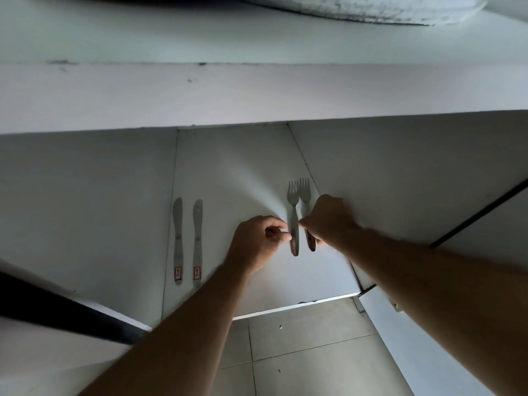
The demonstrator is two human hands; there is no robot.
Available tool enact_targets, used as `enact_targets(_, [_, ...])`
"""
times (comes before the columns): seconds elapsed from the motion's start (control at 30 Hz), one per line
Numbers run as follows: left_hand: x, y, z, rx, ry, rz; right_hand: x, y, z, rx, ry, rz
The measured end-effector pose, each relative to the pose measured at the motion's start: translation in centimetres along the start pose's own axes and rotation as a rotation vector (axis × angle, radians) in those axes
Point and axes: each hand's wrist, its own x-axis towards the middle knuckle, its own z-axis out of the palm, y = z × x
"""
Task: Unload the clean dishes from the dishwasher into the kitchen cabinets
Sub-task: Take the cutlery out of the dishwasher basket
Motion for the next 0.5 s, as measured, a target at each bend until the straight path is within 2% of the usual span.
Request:
enact_targets(0.23, [-0.5,0.3,-1.5,-0.004,-0.026,0.013,-1.9,-1.0,-1.4,-0.104,0.086,-0.116])
enact_targets(0.37, [-3.3,1.2,-2.9,0.296,0.107,0.164,-4.8,-1.2,-1.3,-0.13,0.127,-0.172])
enact_targets(0.5, [-7.9,2.4,-5.0,0.536,0.064,0.262,-10.3,-1.5,-1.0,-0.066,0.123,-0.176])
